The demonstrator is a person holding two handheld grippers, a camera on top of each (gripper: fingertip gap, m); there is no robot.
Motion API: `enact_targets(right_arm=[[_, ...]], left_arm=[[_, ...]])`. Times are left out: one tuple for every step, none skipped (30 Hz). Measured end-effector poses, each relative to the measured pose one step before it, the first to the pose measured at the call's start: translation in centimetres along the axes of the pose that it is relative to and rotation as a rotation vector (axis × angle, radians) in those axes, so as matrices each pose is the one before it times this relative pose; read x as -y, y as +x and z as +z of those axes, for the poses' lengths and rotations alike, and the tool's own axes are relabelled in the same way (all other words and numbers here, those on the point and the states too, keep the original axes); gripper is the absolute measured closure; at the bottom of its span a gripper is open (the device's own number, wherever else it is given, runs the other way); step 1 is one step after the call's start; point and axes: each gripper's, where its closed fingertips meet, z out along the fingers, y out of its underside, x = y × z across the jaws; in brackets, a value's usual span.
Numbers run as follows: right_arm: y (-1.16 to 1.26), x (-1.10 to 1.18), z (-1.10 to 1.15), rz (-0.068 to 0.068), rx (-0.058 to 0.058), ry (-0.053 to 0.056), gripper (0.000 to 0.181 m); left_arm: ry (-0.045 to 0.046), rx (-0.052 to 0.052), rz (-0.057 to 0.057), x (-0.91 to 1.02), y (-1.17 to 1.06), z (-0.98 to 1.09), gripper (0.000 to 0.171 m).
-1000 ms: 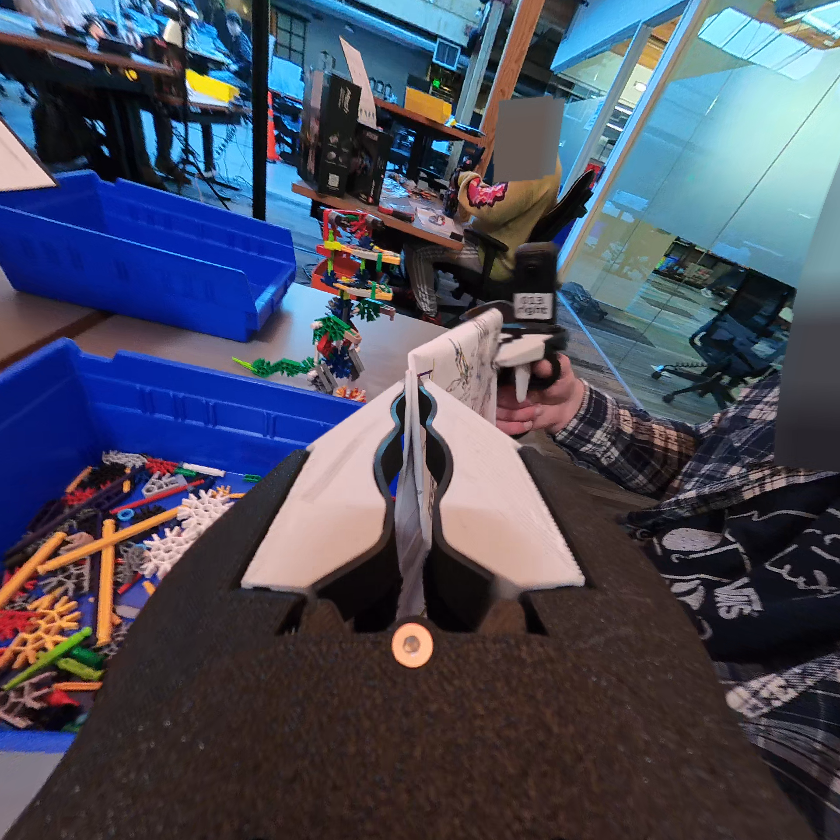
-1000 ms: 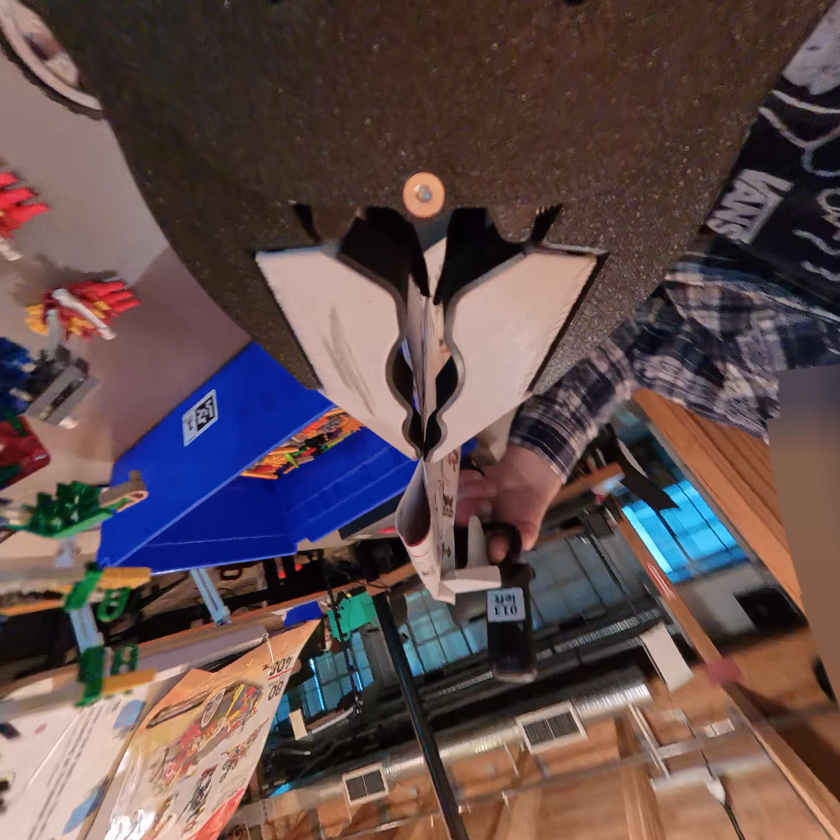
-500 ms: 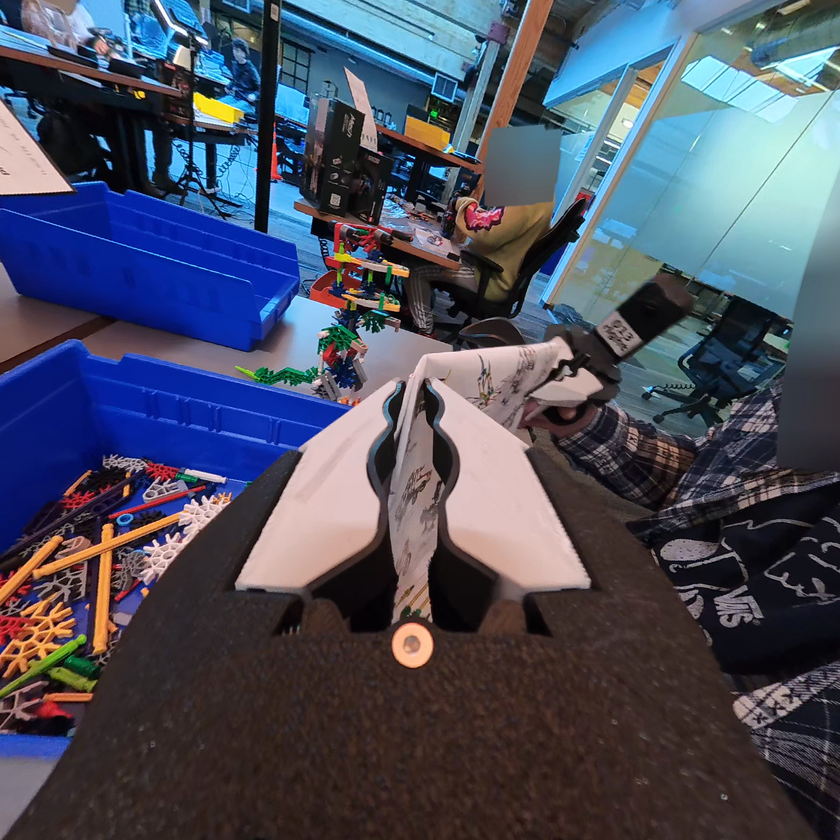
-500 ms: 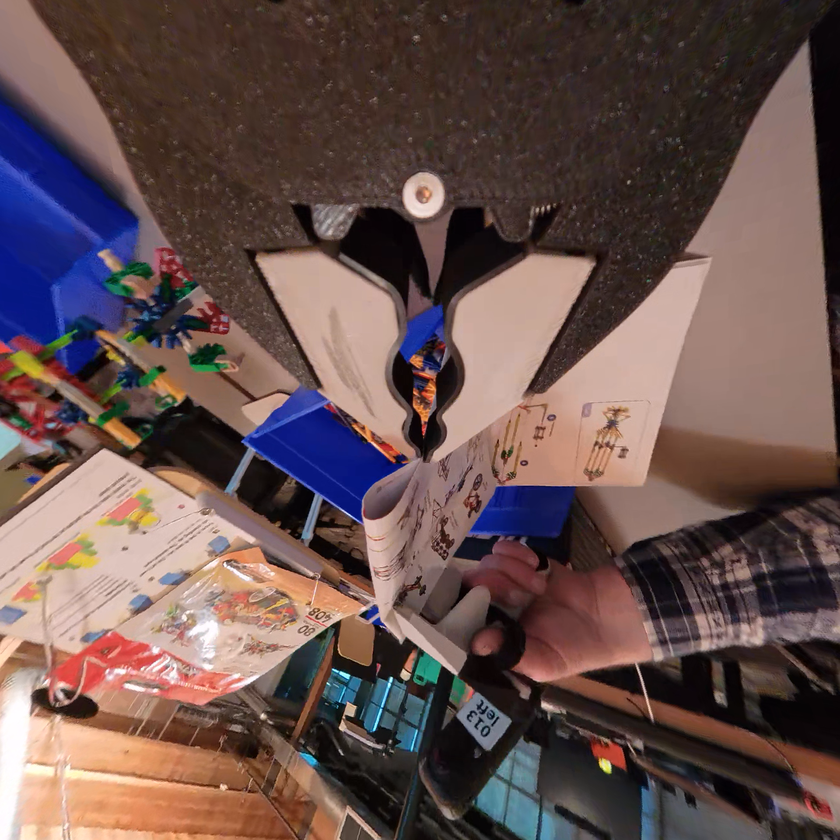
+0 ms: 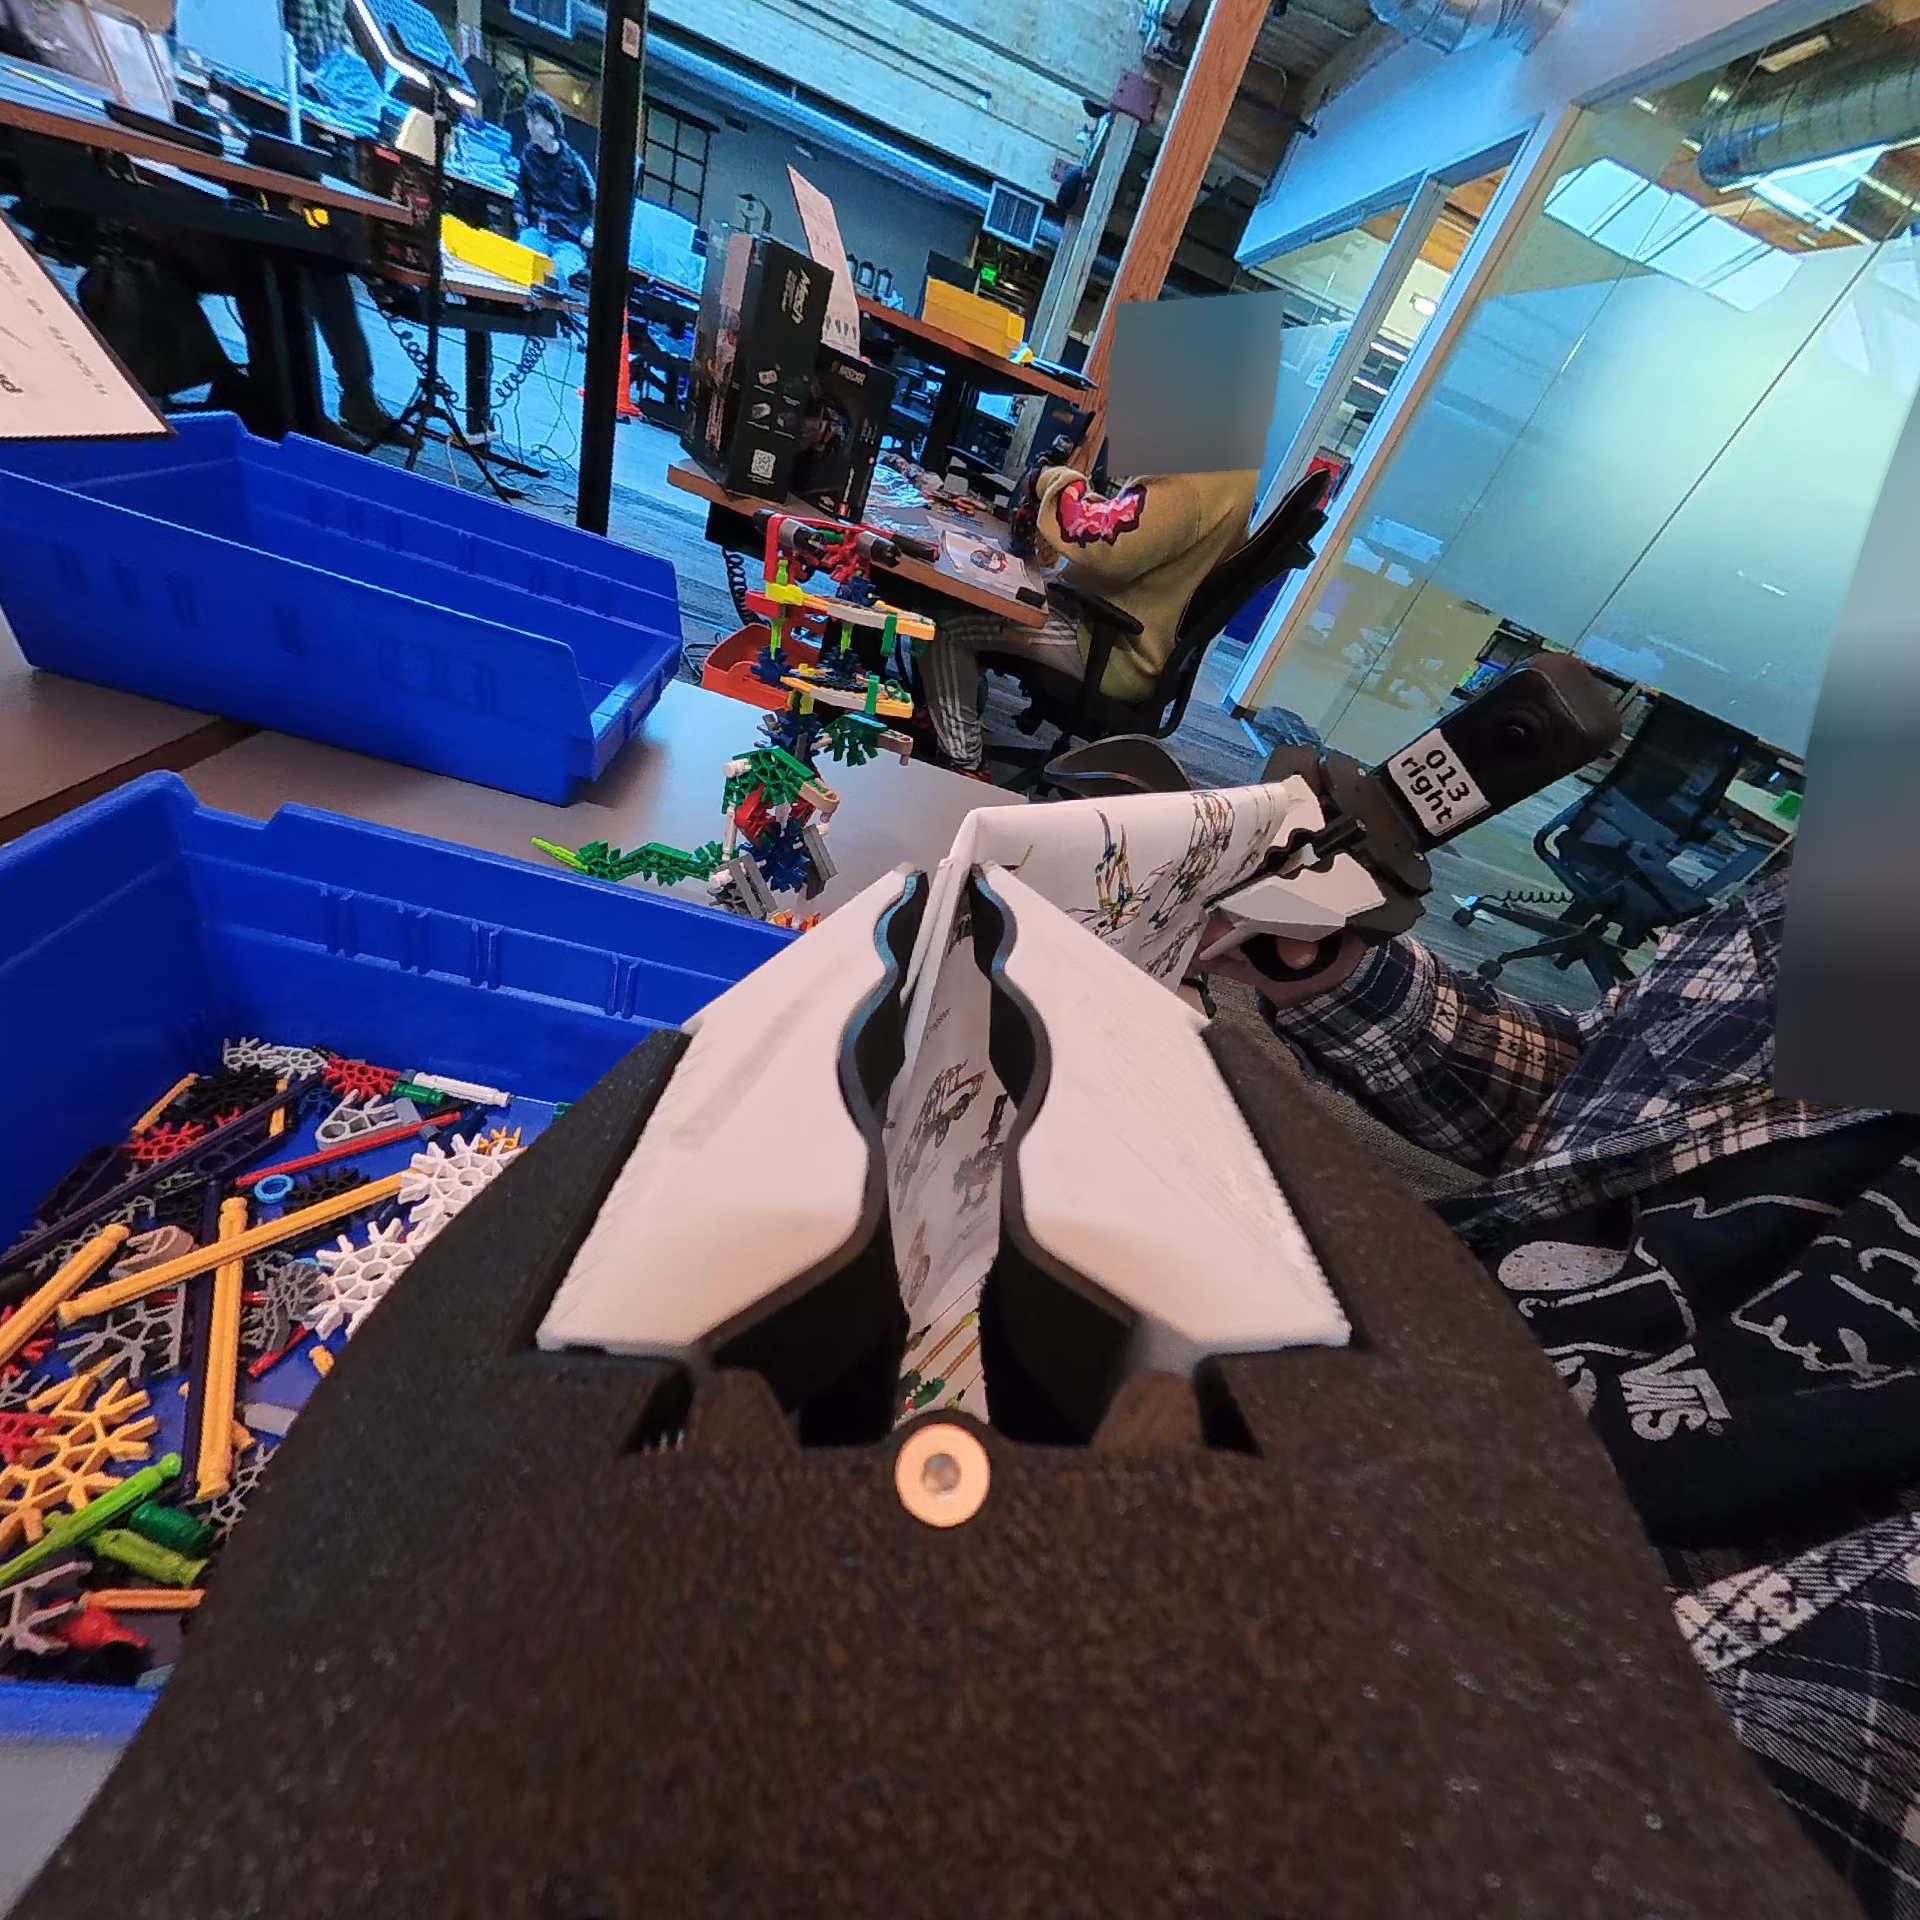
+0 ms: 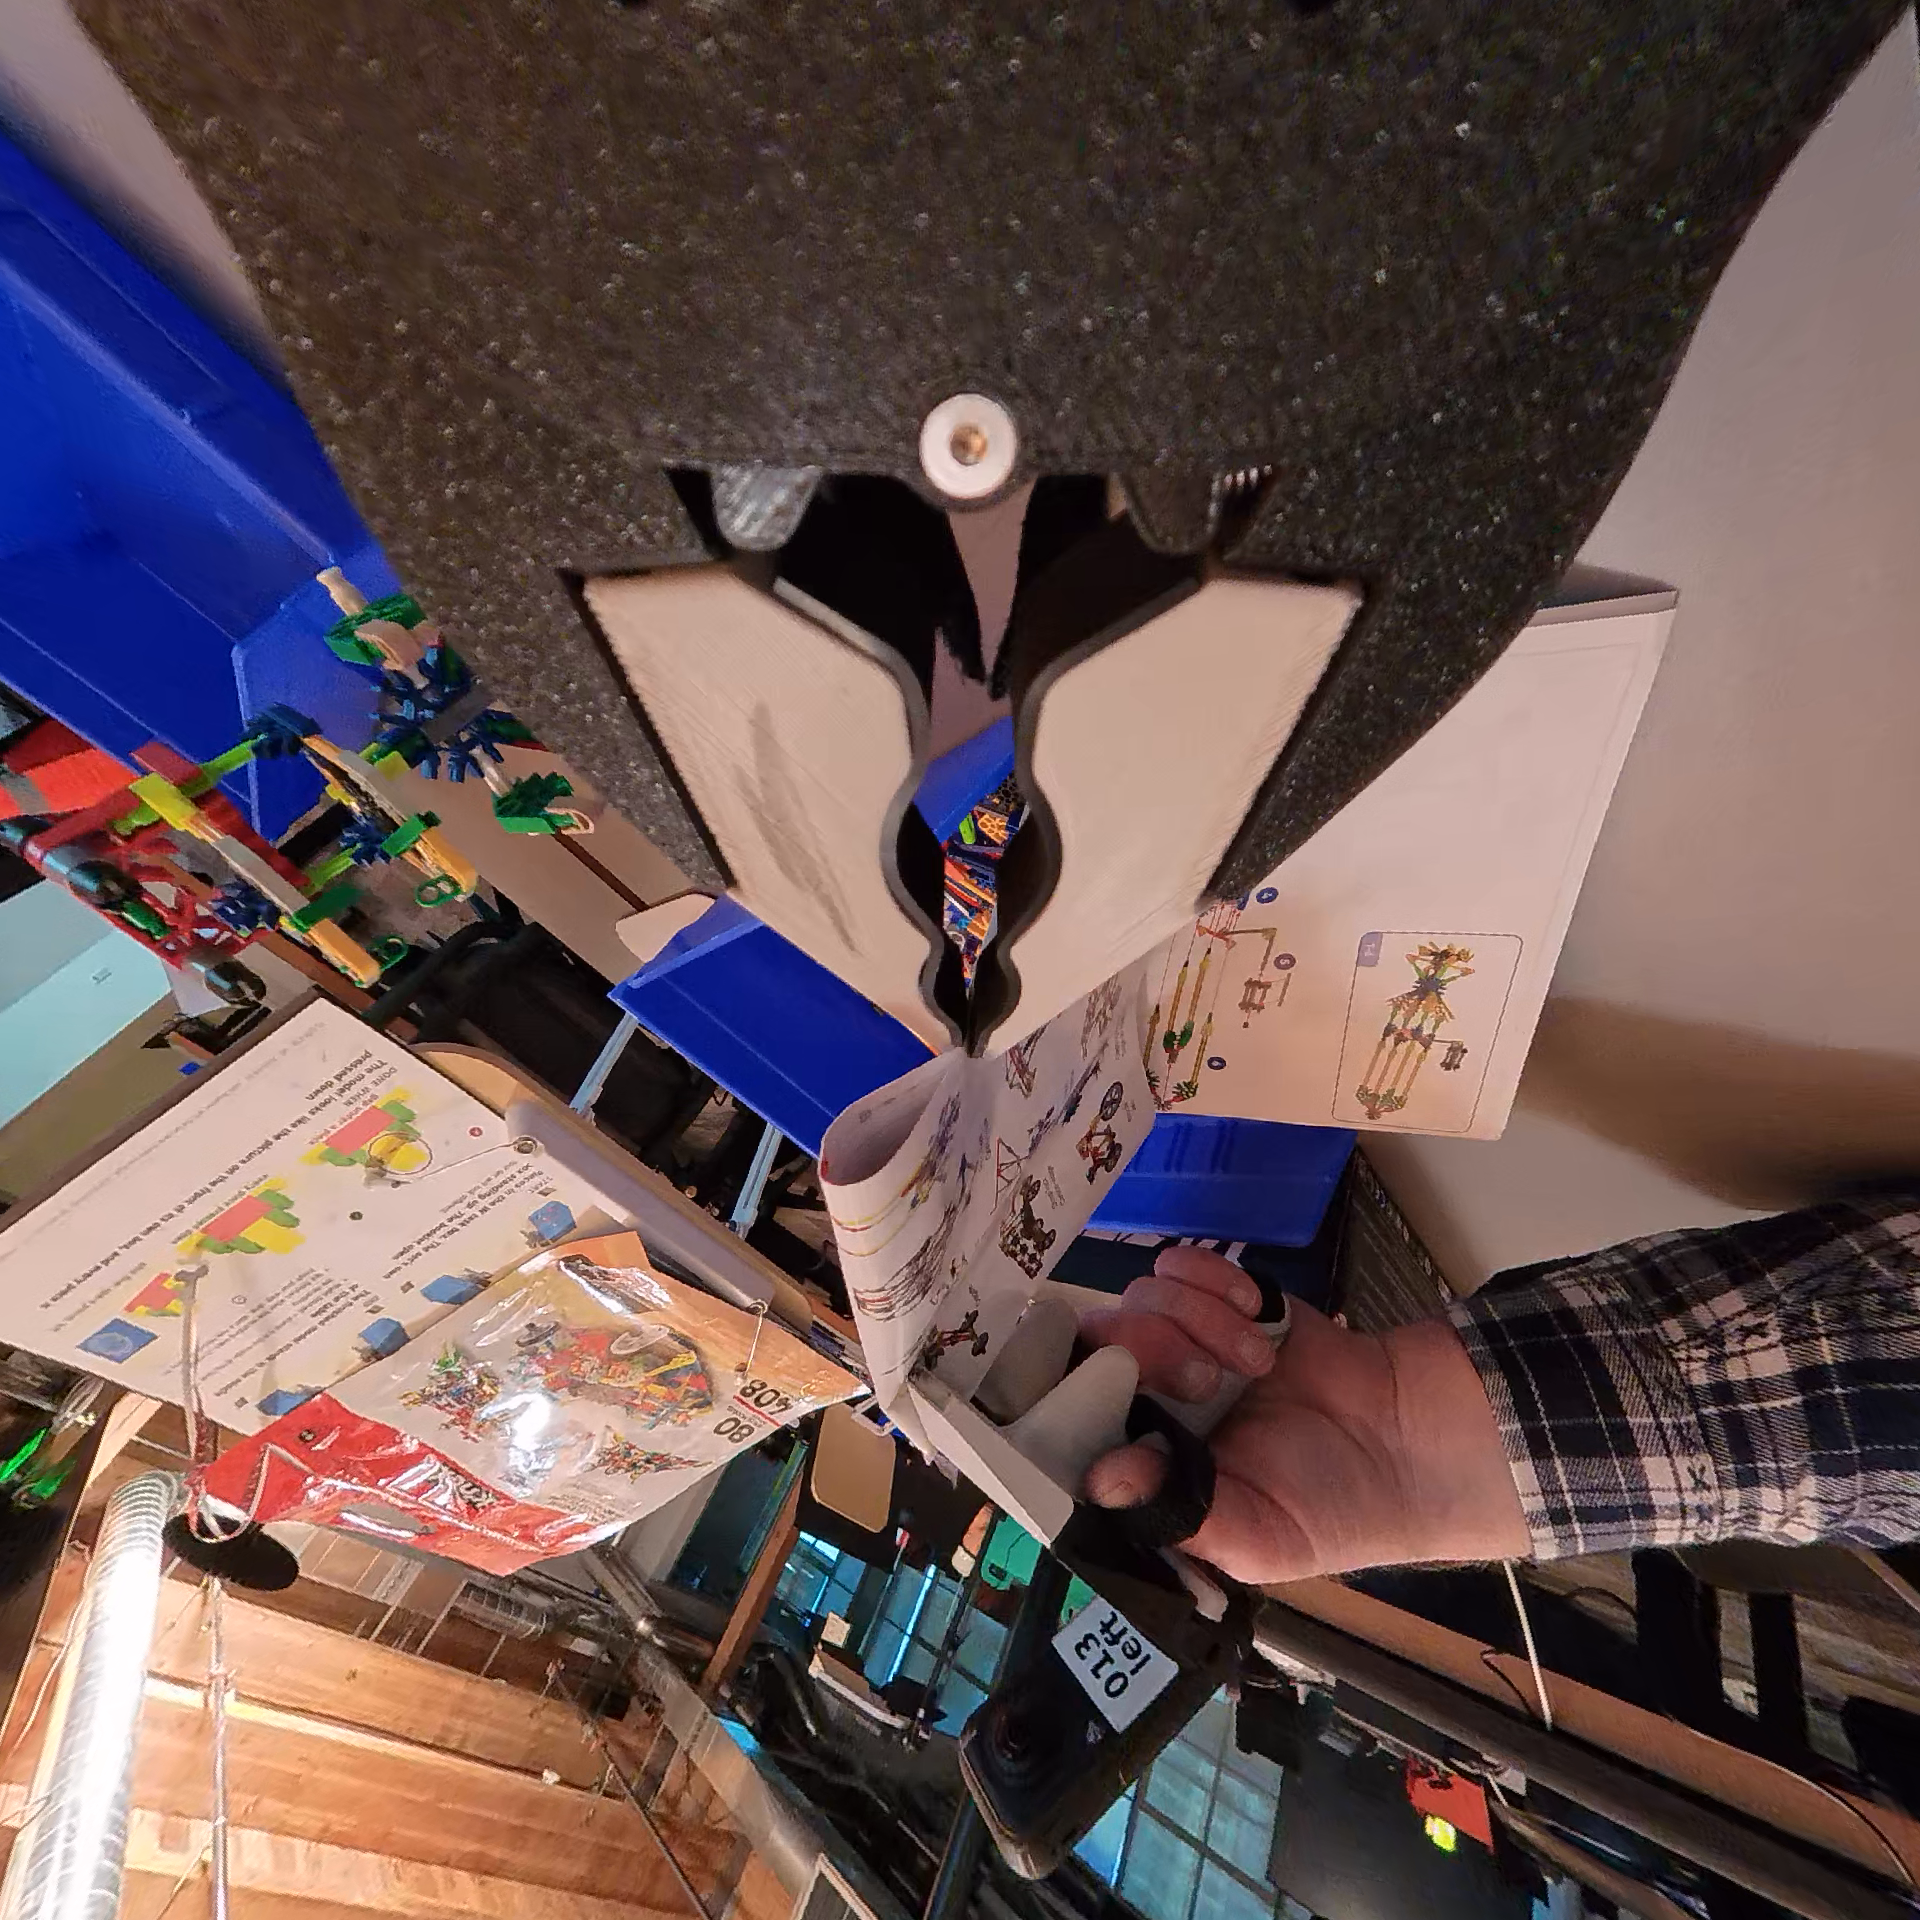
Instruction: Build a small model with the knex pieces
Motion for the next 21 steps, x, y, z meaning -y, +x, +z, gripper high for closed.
enact_targets(right_arm=[[0.028, 0.003, -0.003, 0.0016, 0.0001, 0.0000, 0.181], [0.014, 0.006, 0.003, 0.0017, 0.0008, 0.0009, 0.181], [0.007, 0.021, 0.005, 0.0010, 0.0002, 0.0013, 0.181], [0.001, 0.016, 0.000, 0.0008, -0.0002, 0.0013, 0.181], [0.001, 0.023, -0.002, 0.0019, 0.0005, 0.0016, 0.181], [-0.007, -0.002, -0.006, 0.0031, 0.0007, 0.0015, 0.181], [-0.003, 0.007, -0.008, 0.0024, 0.0002, 0.0019, 0.181], [0.000, 0.025, -0.004, 0.0007, -0.0006, 0.0025, 0.181], [-0.007, 0.012, -0.013, 0.0004, -0.0008, 0.0020, 0.181], [0.000, -0.006, -0.008, 0.0007, -0.0003, 0.0012, 0.181], [-0.005, -0.027, -0.007, 0.0001, -0.0002, 0.0002, 0.181], [-0.031, -0.091, 0.006, -0.0017, 0.0004, -0.0031, 0.181], [-0.076, -0.153, 0.034, -0.0028, 0.0033, -0.0056, 0.181], [-0.152, -0.132, 0.053, -0.0015, 0.0068, -0.0048, 0.181], [-0.151, -0.091, 0.053, 0.0017, 0.0070, -0.0018, 0.181], [-0.126, -0.043, 0.059, 0.0025, 0.0057, 0.0005, 0.181], [-0.095, -0.054, 0.045, 0.0022, 0.0048, 0.0003, 0.181], [-0.046, -0.075, 0.053, 0.0057, 0.0048, -0.0005, 0.181], [-0.027, -0.033, 0.038, 0.0065, 0.0046, 0.0024, 0.181], [-0.024, 0.017, -0.015, 0.0017, 0.0032, 0.0040, 0.181], [0.009, -0.031, -0.053, -0.0039, -0.0001, 0.0005, 0.181]], left_arm=[[0.00045, -0.0009, -0.0008, 0.021, 0.015, 0.046, 0.165], [-0.00039, 0.0006, -0.0002, 0.000, -0.017, 0.031, 0.165], [-0.00024, 0.0002, -0.0005, -0.016, -0.022, 0.014, 0.165], [0.00129, -0.0013, -0.0003, -0.018, -0.031, -0.009, 0.165], [0.00121, -0.0016, -0.0003, 0.001, 0.012, 0.022, 0.165], [-0.00047, -0.0003, 0.0000, -0.008, 0.003, -0.044, 0.165], [0.00182, 0.0006, 0.0019, 0.026, 0.017, -0.122, 0.164], [0.00353, -0.0001, 0.0033, 0.039, 0.034, -0.001, 0.163], [0.00251, 0.0036, 0.0037, 0.071, -0.043, 0.124, 0.162], [0.00457, 0.0204, 0.0054, 0.112, -0.554, 0.272, 0.158], [0.01403, 0.0444, 0.0044, 0.255, -0.629, -0.110, 0.147], [0.02256, 0.0349, 0.0055, 0.395, -0.426, -0.193, 0.137], [0.02317, 0.0141, 0.0073, 0.454, -0.030, -0.208, 0.127], [0.02467, 0.0102, 0.0102, 0.534, 0.047, -0.125, 0.120], [0.02005, -0.0017, 0.0190, 0.544, 0.454, -0.273, 0.117], [0.00829, -0.0234, 0.0337, 0.310, 0.819, -0.081, 0.116], [-0.00516, -0.0340, 0.0430, 0.084, 1.114, 0.048, 0.115], [-0.01846, -0.0327, 0.0461, -0.154, 1.180, 0.207, 0.116], [-0.02510, -0.0222, 0.0437, -0.271, 1.014, 0.361, 0.116], [-0.03219, -0.0020, 0.0447, -0.403, 0.692, 0.445, 0.107], [-0.04486, 0.0107, 0.0505, -0.600, 0.409, 0.386, 0.100]])
